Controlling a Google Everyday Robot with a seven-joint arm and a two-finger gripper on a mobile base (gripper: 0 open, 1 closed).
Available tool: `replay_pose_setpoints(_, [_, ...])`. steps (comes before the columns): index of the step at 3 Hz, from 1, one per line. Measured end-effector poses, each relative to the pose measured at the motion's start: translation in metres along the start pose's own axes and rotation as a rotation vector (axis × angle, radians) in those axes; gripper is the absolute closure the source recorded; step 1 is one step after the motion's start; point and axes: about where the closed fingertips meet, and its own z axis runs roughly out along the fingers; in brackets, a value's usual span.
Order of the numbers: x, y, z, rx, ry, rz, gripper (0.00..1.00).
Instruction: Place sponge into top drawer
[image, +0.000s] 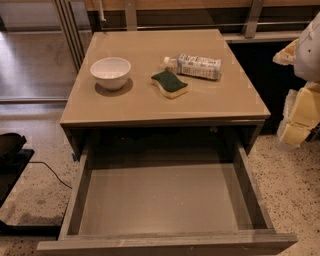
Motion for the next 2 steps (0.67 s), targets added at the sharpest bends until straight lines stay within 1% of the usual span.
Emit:
replay_pose_setpoints(1, [0.000, 0.000, 0.000, 0.000, 0.000, 0.000, 0.00])
replay_pose_setpoints(2, [-0.027, -0.024, -0.003, 0.050, -0.073, -0.005, 0.00])
